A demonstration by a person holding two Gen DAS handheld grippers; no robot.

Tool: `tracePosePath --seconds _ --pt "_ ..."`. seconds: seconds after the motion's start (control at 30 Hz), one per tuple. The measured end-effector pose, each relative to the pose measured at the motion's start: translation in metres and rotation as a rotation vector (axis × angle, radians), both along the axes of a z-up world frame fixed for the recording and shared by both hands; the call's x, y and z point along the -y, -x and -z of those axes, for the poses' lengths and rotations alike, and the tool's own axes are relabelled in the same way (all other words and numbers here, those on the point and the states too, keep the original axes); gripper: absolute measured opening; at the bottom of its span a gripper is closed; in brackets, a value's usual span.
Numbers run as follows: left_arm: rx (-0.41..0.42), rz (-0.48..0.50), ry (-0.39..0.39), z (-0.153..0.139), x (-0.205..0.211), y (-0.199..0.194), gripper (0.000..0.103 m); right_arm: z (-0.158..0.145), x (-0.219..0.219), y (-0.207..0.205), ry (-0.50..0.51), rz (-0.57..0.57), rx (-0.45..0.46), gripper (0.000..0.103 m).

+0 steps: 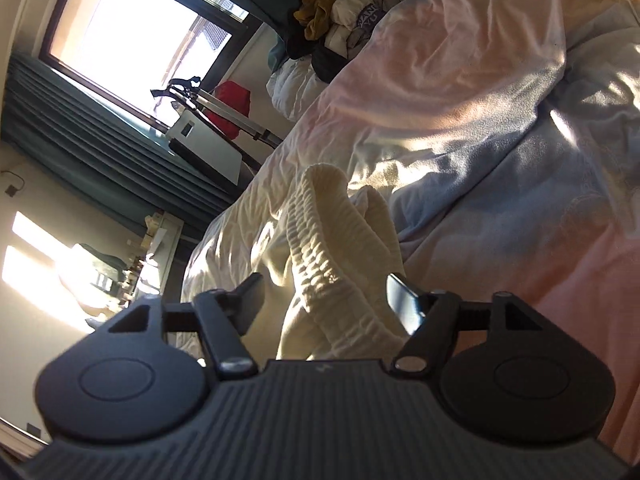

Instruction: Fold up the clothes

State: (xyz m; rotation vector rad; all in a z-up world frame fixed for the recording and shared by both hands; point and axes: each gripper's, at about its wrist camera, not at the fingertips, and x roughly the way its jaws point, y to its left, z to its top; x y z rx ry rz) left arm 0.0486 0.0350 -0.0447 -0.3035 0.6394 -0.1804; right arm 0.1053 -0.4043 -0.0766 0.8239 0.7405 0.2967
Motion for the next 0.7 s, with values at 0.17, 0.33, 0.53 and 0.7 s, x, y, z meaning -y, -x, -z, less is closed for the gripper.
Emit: tracePosePath --seconds 0.17,0.33,0.53,0.7 --pt "-0.106 -0.073 0.055 0.012 -0.015 -0.029 0.082 0.001 -0.026 -0.003 0.105 -0.078 -0.018 0.078" --pt "-0.183 -0.074 0.076 0.028 -0.018 -0.051 0.082 0.027 -0.032 -0.012 0.176 -0.063 -0.134 0.082" --pt "-0.238 -0.052 0.109 0.046 -0.017 -0.069 0.085 0.066 -0.035 -0.028 0.085 -0.067 -0.248 0.086" --pt "-0.277 -0.045 0.206 0.062 -0.027 -0.077 0.091 0.087 -0.038 -0.038 -0.026 -0.065 -0.274 0.099"
